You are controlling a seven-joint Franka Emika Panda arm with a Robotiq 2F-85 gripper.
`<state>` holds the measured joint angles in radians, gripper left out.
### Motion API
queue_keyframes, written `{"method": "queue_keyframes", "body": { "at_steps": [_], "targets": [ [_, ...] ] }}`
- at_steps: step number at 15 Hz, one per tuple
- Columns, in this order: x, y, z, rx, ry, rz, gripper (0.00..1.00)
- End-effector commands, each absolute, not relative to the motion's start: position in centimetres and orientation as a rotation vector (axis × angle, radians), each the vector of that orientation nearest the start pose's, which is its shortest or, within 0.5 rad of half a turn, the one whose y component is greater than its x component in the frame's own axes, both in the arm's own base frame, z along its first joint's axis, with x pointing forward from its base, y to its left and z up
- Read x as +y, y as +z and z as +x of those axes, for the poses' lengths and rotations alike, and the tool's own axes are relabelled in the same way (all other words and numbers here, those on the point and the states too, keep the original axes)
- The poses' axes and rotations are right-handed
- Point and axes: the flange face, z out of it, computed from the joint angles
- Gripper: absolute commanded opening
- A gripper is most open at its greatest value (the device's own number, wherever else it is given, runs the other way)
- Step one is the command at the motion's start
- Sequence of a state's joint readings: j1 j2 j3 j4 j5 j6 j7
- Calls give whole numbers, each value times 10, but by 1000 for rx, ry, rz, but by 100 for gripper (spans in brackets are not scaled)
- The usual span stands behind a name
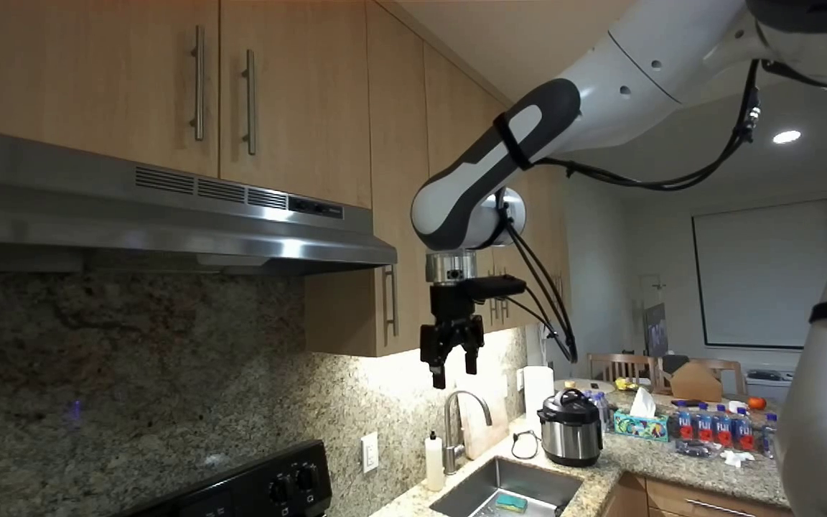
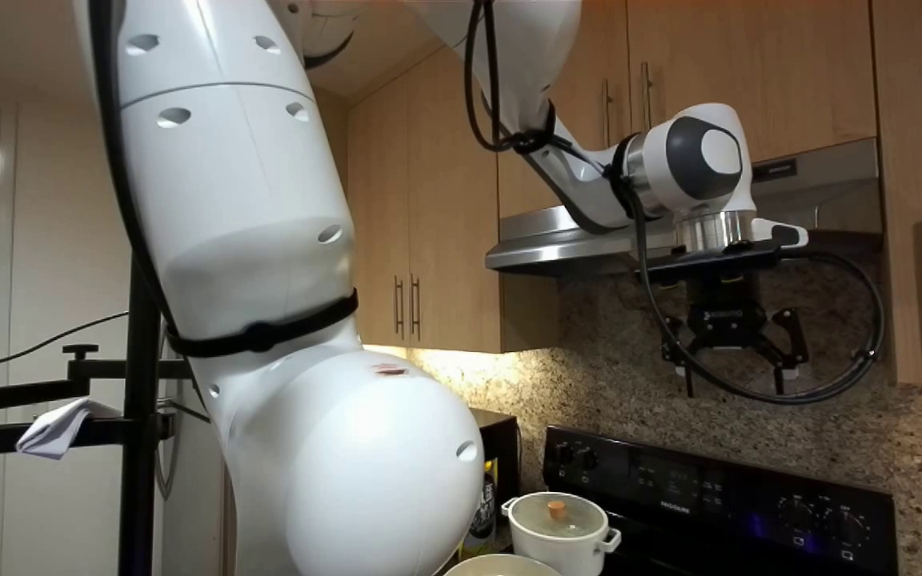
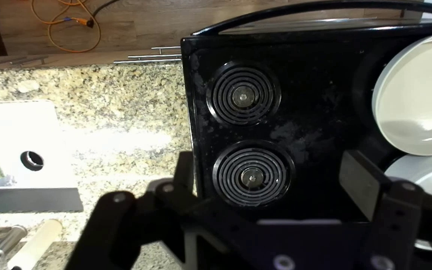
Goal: Turn on the light under the top cabinet.
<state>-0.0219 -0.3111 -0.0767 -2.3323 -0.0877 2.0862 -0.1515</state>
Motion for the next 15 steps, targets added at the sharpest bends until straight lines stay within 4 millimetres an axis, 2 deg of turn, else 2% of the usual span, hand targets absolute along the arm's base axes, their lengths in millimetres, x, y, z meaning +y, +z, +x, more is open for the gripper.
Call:
{"method": "queue_keyframes", "body": {
  "at_steps": [1,5,9,15],
  "targets": [
    [-31,468,449,-42,-223,-3235,100],
    [-14,479,442,18,-368,-3232,100],
    [-7,496,423,-16,-465,-3251,100],
    [-8,543,397,-124,-669,-3289,100]
  ]
}}
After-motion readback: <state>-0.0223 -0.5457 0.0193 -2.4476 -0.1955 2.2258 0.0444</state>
